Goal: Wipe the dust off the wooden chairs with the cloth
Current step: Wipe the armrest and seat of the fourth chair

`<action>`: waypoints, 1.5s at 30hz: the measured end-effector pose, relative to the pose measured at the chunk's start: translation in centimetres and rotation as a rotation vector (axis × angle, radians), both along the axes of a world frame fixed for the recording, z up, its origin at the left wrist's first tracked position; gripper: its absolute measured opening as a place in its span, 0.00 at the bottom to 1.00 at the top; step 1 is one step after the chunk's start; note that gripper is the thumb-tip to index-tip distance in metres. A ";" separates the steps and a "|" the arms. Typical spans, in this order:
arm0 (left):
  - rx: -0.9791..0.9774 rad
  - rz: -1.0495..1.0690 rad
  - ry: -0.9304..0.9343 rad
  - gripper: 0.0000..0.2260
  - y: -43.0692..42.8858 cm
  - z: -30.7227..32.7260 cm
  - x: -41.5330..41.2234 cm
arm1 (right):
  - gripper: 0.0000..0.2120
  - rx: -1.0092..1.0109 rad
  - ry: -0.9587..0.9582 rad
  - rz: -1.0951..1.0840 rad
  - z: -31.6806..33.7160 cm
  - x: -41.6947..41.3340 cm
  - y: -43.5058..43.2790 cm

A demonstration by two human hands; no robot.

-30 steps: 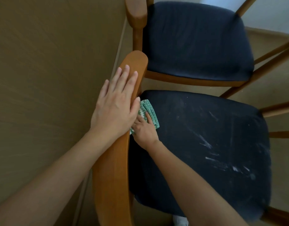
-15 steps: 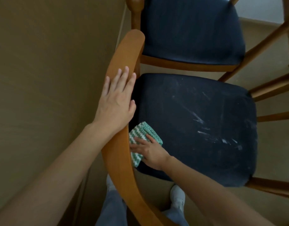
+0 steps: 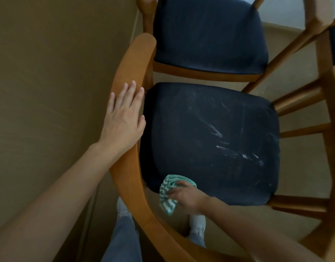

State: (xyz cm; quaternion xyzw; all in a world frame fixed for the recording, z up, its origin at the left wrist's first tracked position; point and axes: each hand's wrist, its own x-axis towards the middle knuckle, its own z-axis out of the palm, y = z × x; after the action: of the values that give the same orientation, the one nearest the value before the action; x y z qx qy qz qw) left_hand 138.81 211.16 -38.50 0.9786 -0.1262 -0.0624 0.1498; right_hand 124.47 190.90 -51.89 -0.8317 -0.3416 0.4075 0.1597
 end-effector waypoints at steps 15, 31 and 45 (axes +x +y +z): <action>0.023 0.036 -0.071 0.30 -2.2 -0.9 6.6 | 0.15 0.529 -0.258 -1.420 4.5 29.2 -3.5; 0.073 0.032 -0.074 0.30 -2.2 -1.4 6.8 | 0.33 0.092 -0.309 -0.814 -3.1 27.3 3.5; 0.111 0.013 -0.056 0.30 -2.2 -1.2 6.8 | 0.35 0.238 -0.037 -0.588 -2.2 7.5 3.5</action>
State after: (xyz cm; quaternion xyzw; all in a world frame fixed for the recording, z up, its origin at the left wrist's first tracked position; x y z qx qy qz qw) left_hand 145.58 208.99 -39.72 0.9876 -0.1202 -0.0409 0.0920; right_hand 131.92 194.37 -54.11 -0.8775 -0.1346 0.2860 0.3607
